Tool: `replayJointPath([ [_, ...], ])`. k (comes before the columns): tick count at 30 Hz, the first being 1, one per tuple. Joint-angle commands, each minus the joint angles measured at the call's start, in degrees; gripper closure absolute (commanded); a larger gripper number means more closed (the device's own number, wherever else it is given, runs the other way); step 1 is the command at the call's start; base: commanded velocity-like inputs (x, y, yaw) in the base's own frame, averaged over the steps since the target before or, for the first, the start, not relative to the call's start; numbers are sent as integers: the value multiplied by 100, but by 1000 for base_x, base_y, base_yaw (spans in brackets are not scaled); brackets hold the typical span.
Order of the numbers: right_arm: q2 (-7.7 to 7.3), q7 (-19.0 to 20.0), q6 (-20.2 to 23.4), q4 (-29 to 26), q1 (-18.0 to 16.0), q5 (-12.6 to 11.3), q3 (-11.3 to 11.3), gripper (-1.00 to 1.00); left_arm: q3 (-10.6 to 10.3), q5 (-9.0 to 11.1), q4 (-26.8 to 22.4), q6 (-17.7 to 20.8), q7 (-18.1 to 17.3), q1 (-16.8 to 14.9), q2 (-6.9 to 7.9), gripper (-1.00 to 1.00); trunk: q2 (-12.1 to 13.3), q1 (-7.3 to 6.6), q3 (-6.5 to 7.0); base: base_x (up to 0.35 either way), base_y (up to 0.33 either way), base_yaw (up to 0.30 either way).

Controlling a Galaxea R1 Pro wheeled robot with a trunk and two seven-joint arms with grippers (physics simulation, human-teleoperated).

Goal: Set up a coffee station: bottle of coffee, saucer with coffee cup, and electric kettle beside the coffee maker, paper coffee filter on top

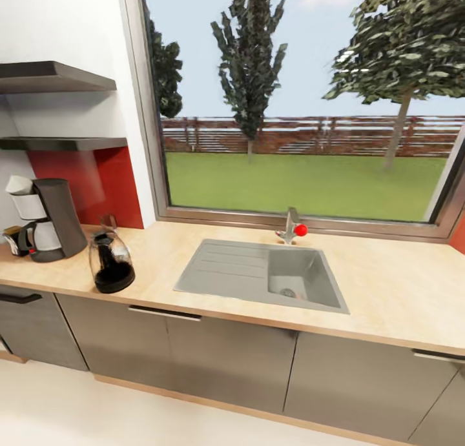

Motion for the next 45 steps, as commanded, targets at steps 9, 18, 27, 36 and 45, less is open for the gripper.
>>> replayJointPath([
  [9, 3, -25, 33, -7, 8, 61, -18, 100, 2, 47, -19, -5, 13, 7, -1, -100, -3, 4, -1, 137, 336, 0],
  [18, 3, -19, 33, -7, 8, 61, -18, 100, 3, 47, -17, 1, 13, 7, -6, -100, -3, 4, -1, 112, 335, 0],
  [27, 3, -23, 33, -7, 8, 61, -18, 100, 3, 47, -18, 1, 13, 7, -5, -100, -3, 4, -1, 106, 335, 0],
  [36, 3, -22, 33, -7, 8, 61, -18, 100, 3, 47, -16, -2, 13, 7, -7, -100, -3, 4, -1, 103, 335, 0],
  [45, 3, -25, 33, -7, 8, 61, -18, 100, 3, 47, -18, -6, 13, 7, -15, -100, -3, 4, -1, 102, 335, 0],
])
